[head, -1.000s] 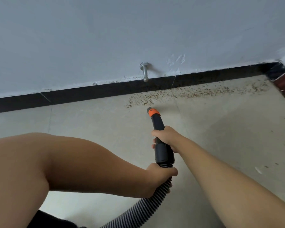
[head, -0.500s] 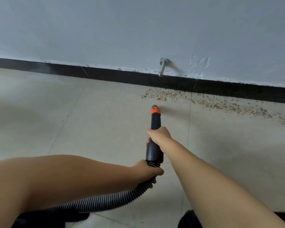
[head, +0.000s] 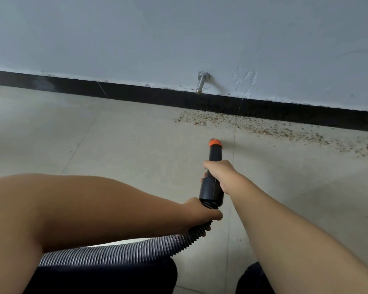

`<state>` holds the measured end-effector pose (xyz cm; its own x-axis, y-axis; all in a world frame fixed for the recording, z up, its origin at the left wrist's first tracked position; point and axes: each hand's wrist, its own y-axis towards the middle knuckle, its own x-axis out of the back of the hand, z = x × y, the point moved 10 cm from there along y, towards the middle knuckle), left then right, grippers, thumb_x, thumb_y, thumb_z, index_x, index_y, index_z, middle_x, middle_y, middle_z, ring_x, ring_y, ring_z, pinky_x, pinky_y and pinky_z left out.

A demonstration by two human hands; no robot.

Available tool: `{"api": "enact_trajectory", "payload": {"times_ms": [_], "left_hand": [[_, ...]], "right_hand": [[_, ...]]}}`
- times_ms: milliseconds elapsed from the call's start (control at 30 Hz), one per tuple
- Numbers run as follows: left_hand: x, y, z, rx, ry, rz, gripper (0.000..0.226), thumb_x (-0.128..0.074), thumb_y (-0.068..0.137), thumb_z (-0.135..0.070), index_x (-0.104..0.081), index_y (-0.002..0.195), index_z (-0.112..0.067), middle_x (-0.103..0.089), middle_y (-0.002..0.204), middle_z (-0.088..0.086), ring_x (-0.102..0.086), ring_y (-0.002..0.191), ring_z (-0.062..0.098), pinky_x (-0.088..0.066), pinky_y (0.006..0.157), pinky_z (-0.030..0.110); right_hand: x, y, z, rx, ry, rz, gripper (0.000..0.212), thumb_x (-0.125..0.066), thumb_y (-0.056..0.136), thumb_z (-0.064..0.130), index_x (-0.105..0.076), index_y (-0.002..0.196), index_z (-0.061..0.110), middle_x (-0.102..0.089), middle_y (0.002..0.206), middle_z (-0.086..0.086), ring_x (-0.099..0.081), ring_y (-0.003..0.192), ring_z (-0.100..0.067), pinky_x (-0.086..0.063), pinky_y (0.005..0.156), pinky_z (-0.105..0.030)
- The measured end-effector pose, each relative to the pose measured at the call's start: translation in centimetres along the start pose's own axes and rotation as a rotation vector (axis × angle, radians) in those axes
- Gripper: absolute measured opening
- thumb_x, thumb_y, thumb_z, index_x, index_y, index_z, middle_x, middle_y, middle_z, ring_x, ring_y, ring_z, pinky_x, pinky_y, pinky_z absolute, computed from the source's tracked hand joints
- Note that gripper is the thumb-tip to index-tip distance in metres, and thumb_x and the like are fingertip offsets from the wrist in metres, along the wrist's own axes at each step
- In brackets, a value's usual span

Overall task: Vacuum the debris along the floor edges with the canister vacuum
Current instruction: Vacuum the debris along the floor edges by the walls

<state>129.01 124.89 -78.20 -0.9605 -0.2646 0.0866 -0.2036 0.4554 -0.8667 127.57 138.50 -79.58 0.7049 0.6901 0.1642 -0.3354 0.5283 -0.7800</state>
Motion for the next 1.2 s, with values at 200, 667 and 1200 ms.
{"api": "enact_trajectory", "payload": {"times_ms": [200, 667, 1200], "left_hand": [[-2.1, 1.2, -4.5, -0.078, 0.169, 0.058, 0.028, -0.066, 0.084, -0.023, -0.052, 0.101, -0.006, -0.057, 0.069, 0.005, -0.053, 0.053, 0.016, -0.048, 0.056, 0.026], [1.6, 1.0, -2.5, -0.033, -0.138, 0.013, 0.022, -0.063, 0.086, -0.015, -0.048, 0.097, -0.005, -0.050, 0.067, 0.007, -0.049, 0.049, 0.016, -0.044, 0.047, 0.022], [1.4, 3.2, -6.0, -0.085, -0.005, 0.083, 0.027, -0.066, 0.085, -0.020, -0.051, 0.103, -0.007, -0.053, 0.069, 0.005, -0.052, 0.051, 0.015, -0.045, 0.046, 0.022]], "right_hand": [[7.4, 1.0, -0.7, -0.068, 0.192, -0.190, 0.014, -0.061, 0.088, 0.012, -0.048, 0.084, 0.009, -0.061, 0.075, -0.010, -0.062, 0.062, -0.025, -0.055, 0.064, -0.037], [-0.9, 0.9, 3.4, -0.018, -0.045, 0.037, 0.028, -0.059, 0.088, 0.007, -0.048, 0.113, 0.003, -0.060, 0.071, -0.011, -0.061, 0.051, -0.023, -0.048, 0.044, -0.024], [3.8, 3.9, 4.0, -0.017, 0.084, -0.121, 0.019, -0.060, 0.087, 0.008, -0.048, 0.102, 0.005, -0.059, 0.074, -0.011, -0.060, 0.059, -0.026, -0.054, 0.058, -0.034]]}}
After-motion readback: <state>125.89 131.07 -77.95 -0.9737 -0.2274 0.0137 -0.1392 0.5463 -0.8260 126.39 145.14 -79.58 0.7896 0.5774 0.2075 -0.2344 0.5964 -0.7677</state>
